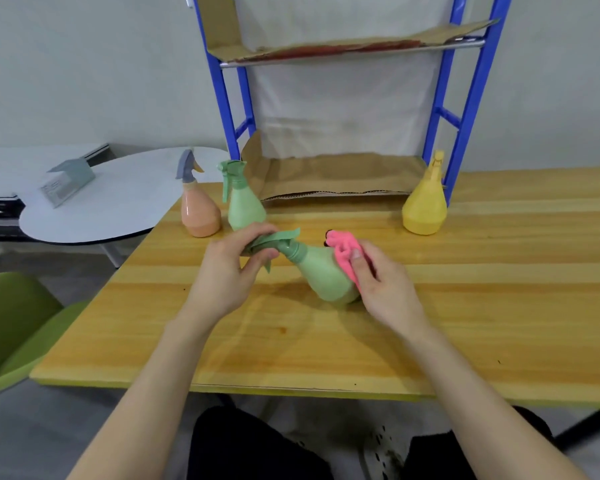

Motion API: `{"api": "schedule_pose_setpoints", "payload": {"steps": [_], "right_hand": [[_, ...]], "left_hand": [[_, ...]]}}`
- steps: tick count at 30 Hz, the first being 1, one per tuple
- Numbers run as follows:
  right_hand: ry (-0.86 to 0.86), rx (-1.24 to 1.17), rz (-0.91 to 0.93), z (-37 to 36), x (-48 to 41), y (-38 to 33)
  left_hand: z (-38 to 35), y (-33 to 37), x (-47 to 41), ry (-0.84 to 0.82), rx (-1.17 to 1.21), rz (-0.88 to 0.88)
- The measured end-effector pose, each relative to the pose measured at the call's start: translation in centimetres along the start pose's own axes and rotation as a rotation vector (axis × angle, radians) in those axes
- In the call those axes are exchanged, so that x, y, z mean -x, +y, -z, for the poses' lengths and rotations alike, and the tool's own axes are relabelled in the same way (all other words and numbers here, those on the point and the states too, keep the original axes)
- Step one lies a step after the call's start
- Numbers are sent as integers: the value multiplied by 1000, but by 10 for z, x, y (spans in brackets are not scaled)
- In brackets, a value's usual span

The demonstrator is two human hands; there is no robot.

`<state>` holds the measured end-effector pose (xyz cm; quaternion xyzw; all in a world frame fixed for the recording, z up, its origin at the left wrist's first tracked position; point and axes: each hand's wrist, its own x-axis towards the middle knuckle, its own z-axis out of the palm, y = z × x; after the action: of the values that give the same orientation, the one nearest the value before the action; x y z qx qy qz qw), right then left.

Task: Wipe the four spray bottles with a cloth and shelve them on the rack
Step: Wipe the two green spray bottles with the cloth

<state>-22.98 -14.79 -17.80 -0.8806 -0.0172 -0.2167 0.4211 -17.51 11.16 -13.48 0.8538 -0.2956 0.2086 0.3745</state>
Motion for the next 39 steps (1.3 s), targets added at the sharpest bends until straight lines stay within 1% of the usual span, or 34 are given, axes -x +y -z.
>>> {"api": "schedule_pose_setpoints", "payload": {"steps": [3,4,5,6,8,9,10,13,14,15,16,18,19,20,23,24,25,26,28,29,30,33,34,35,36,37,39], "right_hand": [[-25,66,251,-17,-4,-32],[-30,86,291,-22,-5,-35],[-39,92,281,-24,-8,-32],[-45,78,227,-21,-11,-26],[-23,29,51,-10,-15,-10],[-6,17,7,-8,-15,-6],[4,21,18,-7,-15,-11],[-20,58,241,-21,-9,-48],[-16,75,291,-26,-8,-50],[-15,83,303,-27,-9,-44],[-10,81,273,-24,-12,-32],[22,23,66,-12,-12,-12],[40,18,-4,-9,-11,-8],[54,34,0,-8,-11,-12],[21,79,248,-23,-4,-46],[18,96,305,-27,-1,-48],[28,97,317,-27,-1,-43],[56,75,273,-23,-2,-34],[89,-16,56,-7,-1,-21],[76,-40,-12,-3,-3,-18],[55,-26,-5,0,-5,-23],[2,50,256,-15,-10,-48],[-17,57,303,-19,-10,-53],[-30,55,313,-20,-11,-52],[-43,43,286,-18,-13,-43],[-52,5,206,-13,-12,-34],[-45,-52,-71,1,-12,-4]], "left_hand": [[-7,1,-1,33,-7,-8],[-7,0,0,35,-12,-9],[-6,-2,1,38,-13,-4],[-5,-4,2,42,-8,7],[-3,-8,6,53,3,17],[-3,-8,7,59,0,14],[-4,-7,7,61,-3,6],[-7,-6,5,57,-3,-3],[-6,-7,5,52,-1,4],[-5,-9,6,46,1,11],[-3,-11,6,42,4,17],[-3,-11,9,47,6,20],[-4,-10,9,57,3,17],[-6,-8,8,63,3,12],[-9,-4,4,58,-1,4],[-7,-5,5,54,-3,10],[-5,-7,5,51,-1,21],[-3,-8,6,50,2,31],[-2,-7,9,61,0,37],[-3,-5,9,66,-1,34],[-4,-2,8,65,0,30],[-4,3,4,44,-2,16],[-2,3,3,42,-7,17],[0,1,3,41,-11,25],[2,0,4,43,-8,35],[2,-2,6,47,1,46],[2,-3,9,60,16,79]]}}
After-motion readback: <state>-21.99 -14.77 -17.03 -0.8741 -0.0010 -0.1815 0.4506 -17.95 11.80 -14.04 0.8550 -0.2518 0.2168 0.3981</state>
